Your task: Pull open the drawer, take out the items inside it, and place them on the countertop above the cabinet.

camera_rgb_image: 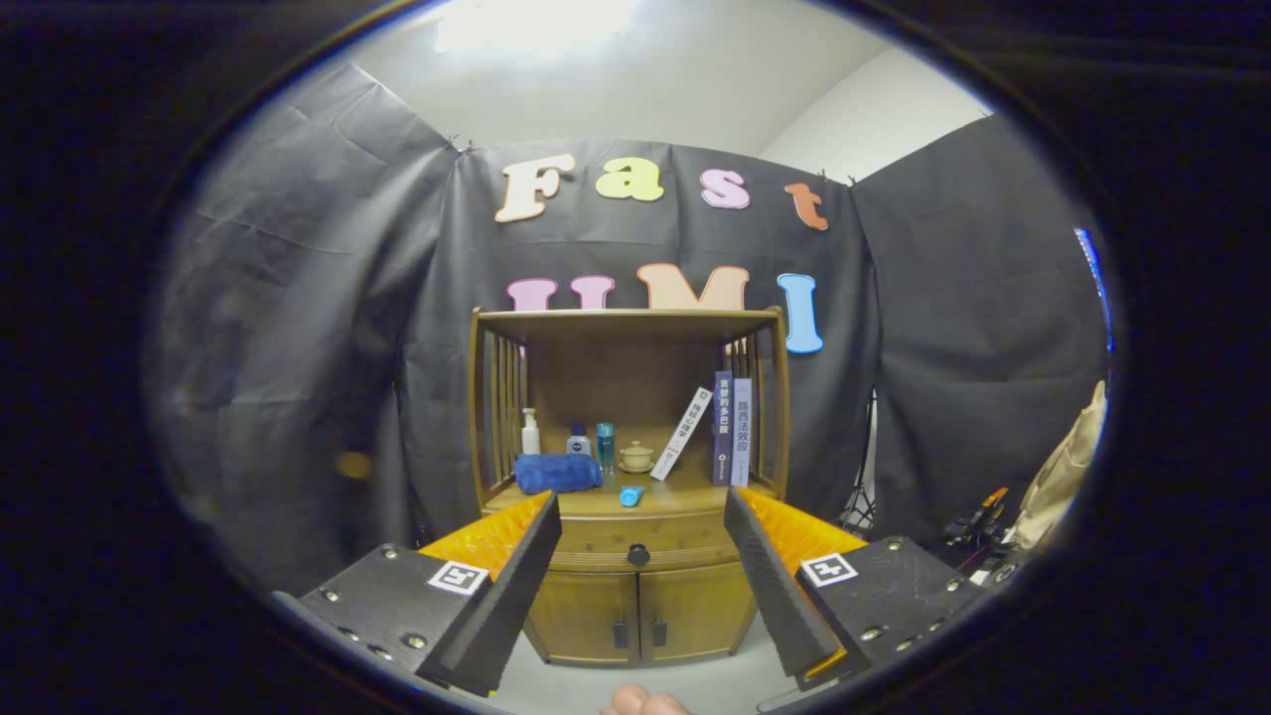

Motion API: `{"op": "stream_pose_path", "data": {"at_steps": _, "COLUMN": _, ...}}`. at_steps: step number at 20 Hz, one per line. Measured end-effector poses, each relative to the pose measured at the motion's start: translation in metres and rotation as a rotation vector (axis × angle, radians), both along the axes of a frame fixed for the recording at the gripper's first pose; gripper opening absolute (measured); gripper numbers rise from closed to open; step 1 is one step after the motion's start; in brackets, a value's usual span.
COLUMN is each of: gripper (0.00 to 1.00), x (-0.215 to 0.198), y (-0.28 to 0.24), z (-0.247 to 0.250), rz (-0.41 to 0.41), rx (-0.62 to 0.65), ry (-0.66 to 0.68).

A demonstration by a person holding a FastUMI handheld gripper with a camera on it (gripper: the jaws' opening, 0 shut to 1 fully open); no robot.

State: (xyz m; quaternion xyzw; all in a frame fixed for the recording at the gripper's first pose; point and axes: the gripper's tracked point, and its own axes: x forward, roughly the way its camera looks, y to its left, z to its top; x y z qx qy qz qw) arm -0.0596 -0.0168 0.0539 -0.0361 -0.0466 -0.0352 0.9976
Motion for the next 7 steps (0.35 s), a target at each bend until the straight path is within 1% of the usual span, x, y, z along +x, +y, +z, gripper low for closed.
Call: {"op": "stream_pose_path", "data": {"at_steps": 7, "gripper": 0.99, "x": 0.0042, "y": -0.0065, "z": -0.0051, "rz": -0.012, "rx": 0.051, "ry": 0.014}}
